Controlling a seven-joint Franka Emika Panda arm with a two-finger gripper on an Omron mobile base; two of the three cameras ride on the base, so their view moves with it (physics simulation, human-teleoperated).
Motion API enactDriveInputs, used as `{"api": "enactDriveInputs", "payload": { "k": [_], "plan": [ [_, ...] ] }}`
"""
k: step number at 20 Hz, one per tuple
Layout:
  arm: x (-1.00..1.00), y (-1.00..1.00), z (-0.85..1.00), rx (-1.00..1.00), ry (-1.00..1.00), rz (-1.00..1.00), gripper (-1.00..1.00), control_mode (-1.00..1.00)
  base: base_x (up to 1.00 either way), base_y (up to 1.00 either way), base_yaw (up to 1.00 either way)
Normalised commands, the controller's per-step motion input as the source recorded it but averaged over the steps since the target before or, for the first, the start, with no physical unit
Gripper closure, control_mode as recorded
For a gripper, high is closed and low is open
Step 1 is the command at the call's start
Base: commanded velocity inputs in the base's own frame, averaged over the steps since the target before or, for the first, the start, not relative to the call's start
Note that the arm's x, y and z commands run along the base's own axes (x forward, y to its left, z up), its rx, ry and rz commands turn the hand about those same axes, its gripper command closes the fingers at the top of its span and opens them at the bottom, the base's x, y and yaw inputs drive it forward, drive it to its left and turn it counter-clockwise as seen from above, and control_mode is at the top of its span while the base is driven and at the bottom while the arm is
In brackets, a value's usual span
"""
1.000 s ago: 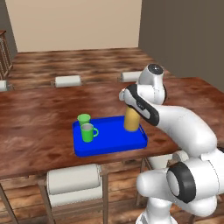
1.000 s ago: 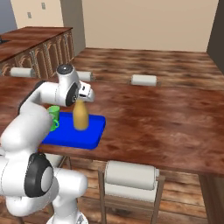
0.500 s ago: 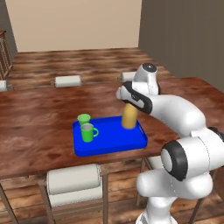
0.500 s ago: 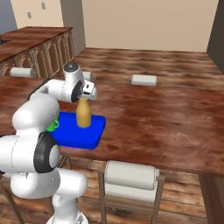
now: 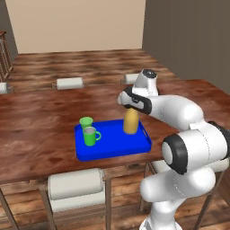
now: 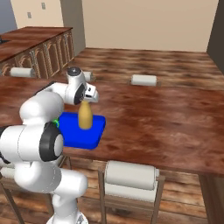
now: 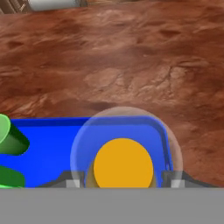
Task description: There is a tray on the dining counter. Grab the cup, mug, and pitcher and place them on the tray. The pitcher may be placed next to the tray if it cannot fit the tray.
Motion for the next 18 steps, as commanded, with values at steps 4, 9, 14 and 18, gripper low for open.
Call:
{"api": "enactDriveInputs", "payload": {
  "k": [4, 9, 14, 18],
  "plan": [
    [0.12, 0.03, -0.24, 0.0, 0.01, 0.0, 1.0, -1.0, 0.0, 0.0, 0.0],
    [0.07, 0.03, -0.31, 0.0, 0.0, 0.0, 1.0, -1.0, 0.0, 0.0, 0.0],
    [0.01, 0.02, -0.31, 0.0, 0.0, 0.0, 1.0, -1.0, 0.0, 0.0, 0.0],
    [0.03, 0.03, -0.24, 0.0, 0.0, 0.0, 1.0, -1.0, 0.0, 0.0, 0.0]
  ]
}}
